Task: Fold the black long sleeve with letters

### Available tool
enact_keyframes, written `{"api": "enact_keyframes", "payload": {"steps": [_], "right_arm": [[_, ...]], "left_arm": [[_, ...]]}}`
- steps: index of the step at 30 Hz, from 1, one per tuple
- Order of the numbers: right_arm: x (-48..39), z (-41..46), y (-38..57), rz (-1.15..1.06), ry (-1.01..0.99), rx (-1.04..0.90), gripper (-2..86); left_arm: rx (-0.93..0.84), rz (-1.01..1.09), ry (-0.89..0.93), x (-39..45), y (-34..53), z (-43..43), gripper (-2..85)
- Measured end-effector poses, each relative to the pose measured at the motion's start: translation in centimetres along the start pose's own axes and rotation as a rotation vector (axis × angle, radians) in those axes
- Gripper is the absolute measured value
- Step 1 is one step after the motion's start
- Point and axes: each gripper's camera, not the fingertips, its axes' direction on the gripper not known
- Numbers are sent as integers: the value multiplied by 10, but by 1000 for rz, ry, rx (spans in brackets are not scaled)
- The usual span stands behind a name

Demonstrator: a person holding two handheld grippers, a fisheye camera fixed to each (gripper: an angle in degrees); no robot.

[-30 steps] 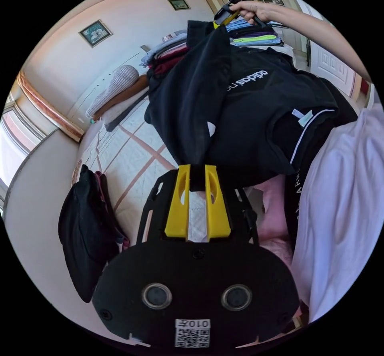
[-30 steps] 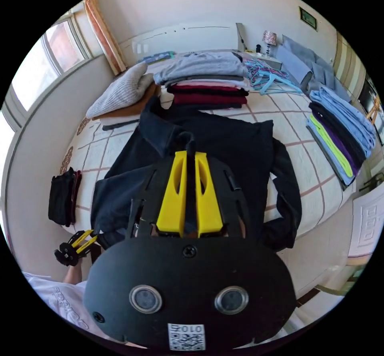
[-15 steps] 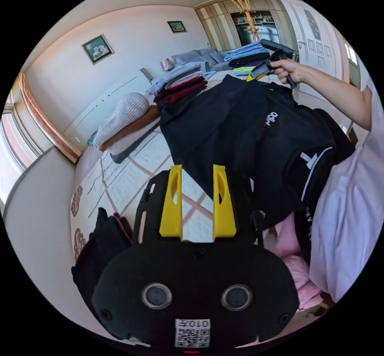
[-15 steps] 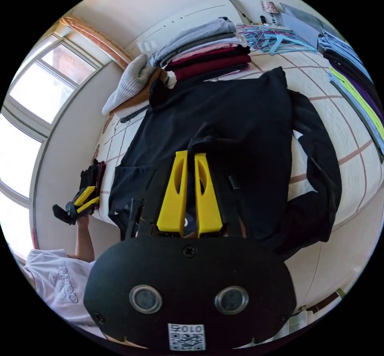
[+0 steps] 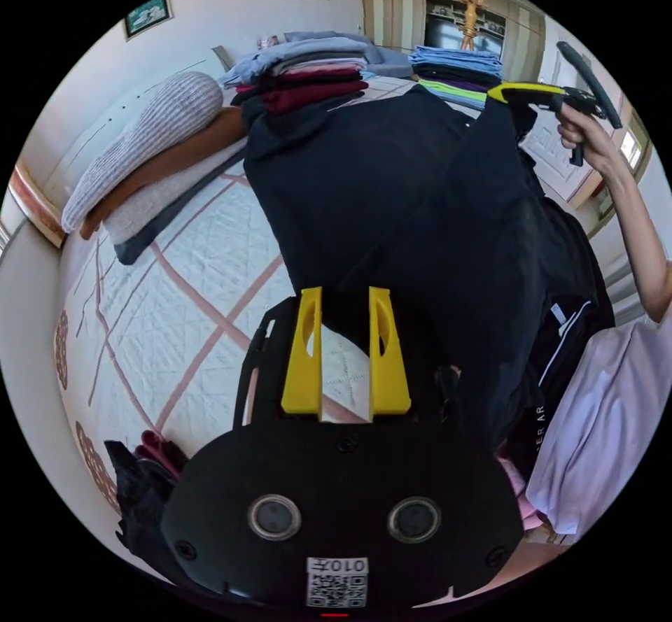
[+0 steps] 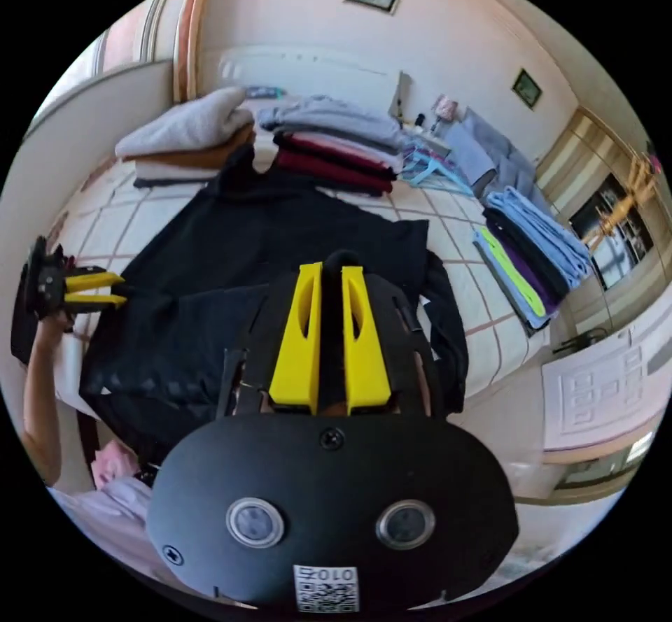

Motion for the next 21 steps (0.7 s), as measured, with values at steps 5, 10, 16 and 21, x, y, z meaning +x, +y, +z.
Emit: {"api": "enact_keyframes", "payload": {"steps": [5,10,16,21], "right_arm": [[68,-2,19,183,-295,151,56],[116,20,50,283,-303,57,101],[70,22,72,-94,-249,133,142],[56,43,75,-335,-62,103,152]], "left_arm": [[-4,-15,-27,-9,11,8,100],[-30,17,-71,-7,4,16,97],[-23,238,-161,6,-10,21,95],[-64,218,-29,-18,-8,35,68]]}}
